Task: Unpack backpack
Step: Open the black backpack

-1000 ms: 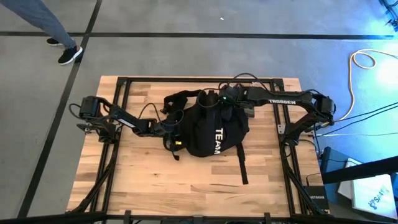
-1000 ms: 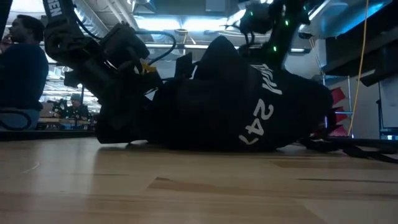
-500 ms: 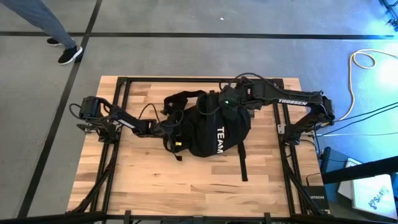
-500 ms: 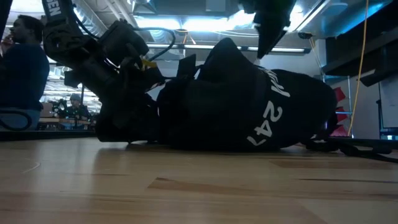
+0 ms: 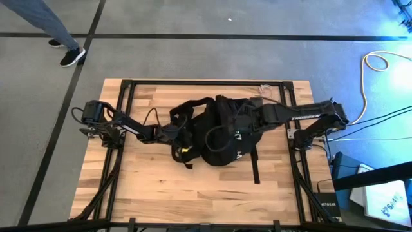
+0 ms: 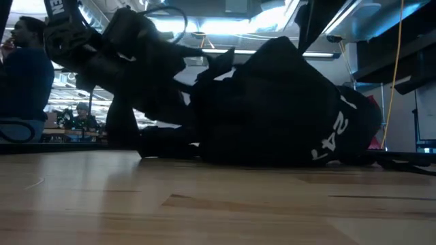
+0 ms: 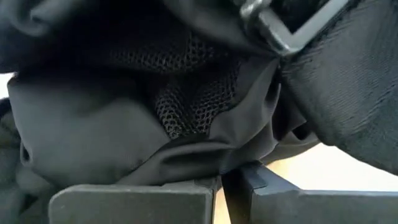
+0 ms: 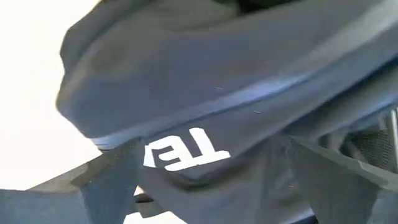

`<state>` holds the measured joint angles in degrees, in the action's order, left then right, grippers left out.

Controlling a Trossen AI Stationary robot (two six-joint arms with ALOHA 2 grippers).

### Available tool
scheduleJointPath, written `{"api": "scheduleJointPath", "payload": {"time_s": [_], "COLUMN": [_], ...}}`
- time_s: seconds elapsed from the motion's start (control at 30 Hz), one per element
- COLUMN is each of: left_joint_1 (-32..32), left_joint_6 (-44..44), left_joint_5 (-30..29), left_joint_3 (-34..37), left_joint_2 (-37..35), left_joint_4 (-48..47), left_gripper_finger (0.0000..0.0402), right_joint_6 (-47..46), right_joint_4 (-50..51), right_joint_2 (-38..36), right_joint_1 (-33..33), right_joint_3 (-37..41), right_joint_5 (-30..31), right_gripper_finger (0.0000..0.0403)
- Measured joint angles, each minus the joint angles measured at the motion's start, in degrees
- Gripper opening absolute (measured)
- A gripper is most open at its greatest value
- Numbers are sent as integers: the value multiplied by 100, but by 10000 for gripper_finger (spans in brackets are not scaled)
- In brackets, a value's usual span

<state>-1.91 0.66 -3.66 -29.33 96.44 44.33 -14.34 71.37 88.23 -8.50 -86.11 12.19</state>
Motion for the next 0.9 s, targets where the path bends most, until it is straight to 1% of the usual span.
{"api": "scheduleJointPath", "payload": {"time_s": [0.1, 0.2, 0.4, 0.47, 0.53, 0.6, 0.67, 0.8, 0.9], "left_joint_1": [0, 0, 0, 2, 2, 13, 20, 20, 24], "left_joint_6": [1, 74, 315, 424, 496, 562, 570, 566, 549], "left_joint_5": [17, 28, 33, 31, 8, 3, 2, 0, -9], "left_joint_3": [-41, -41, -43, -45, -63, -74, -77, -78, -78], "left_joint_2": [-172, -440, -1323, -1668, -2003, -2282, -2481, -2632, -2623], "left_joint_4": [-20, -63, -58, -171, -309, -410, -569, -657, -798], "left_gripper_finger": [0, 0, 0, 0, 0, 0, 0, 0, 0], "right_joint_6": [-51, -60, -42, -40, -2, 339, 727, 1381, 1485], "right_joint_4": [-84, -189, -682, -863, -1001, -1037, -1118, -1859, -2197], "right_joint_2": [0, 0, 0, 8, 79, 239, 457, 901, 1243], "right_joint_1": [-280, -522, -957, -1082, -1208, -1326, -1441, -1491, -1425], "right_joint_3": [0, 0, 2, 2, 2, 2, 5, 9, 7], "right_joint_5": [-37, -239, -829, -879, -719, -387, -229, -64, 259], "right_gripper_finger": [369, 369, 369, 369, 369, 369, 369, 369, 369]}}
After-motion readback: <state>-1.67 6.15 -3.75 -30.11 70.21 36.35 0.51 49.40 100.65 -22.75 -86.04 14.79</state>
